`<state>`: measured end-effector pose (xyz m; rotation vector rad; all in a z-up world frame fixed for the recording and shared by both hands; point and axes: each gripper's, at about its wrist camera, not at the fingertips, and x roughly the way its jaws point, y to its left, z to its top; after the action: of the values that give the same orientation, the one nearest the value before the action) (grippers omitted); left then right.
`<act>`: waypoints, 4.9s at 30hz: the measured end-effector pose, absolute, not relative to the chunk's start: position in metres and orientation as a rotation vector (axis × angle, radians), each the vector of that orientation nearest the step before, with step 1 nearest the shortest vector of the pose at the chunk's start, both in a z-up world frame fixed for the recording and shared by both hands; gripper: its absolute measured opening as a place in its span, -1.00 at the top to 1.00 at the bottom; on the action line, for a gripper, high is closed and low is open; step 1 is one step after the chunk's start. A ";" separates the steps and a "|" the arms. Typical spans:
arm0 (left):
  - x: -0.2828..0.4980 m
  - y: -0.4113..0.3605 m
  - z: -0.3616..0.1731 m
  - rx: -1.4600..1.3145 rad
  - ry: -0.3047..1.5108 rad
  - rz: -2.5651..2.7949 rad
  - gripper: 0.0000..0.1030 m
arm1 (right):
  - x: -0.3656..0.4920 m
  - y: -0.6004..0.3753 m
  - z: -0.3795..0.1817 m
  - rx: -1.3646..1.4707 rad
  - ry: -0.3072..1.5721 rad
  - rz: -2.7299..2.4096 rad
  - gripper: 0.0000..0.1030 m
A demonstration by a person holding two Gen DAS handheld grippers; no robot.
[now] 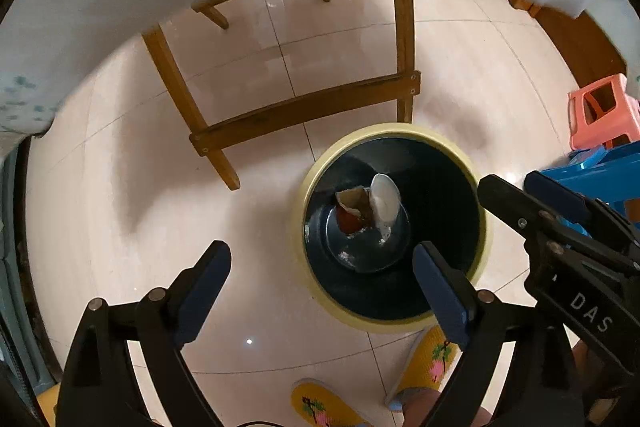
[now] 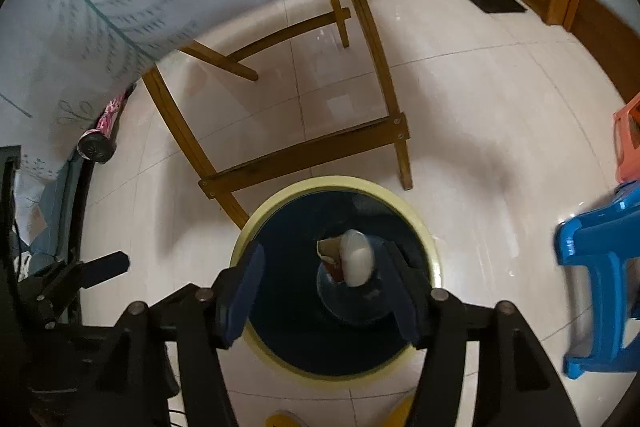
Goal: Collect trash
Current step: 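Raise both tools back above the table, then grasp the crumpled white tissue with the right gripper, then grasp the brown pulp cup carrier with the left gripper while the right gripper holds the tissue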
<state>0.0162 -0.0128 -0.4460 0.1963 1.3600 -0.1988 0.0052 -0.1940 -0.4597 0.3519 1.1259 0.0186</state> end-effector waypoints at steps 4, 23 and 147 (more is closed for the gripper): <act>0.009 -0.012 -0.409 0.195 1.350 -0.209 -0.77 | -0.003 -0.194 -0.431 0.365 1.120 0.002 -0.17; -0.022 0.013 -0.132 0.164 1.219 -0.354 -0.77 | -0.073 -0.178 -0.171 0.370 1.026 -0.063 -0.19; 0.263 -0.065 -0.077 -0.133 1.200 0.021 0.88 | 0.215 -0.315 -0.068 0.165 0.913 0.487 0.99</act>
<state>0.2628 -0.0647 -0.0769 -0.1333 1.1999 0.0210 0.2147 -0.3147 -0.0685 0.1647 0.9128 0.4873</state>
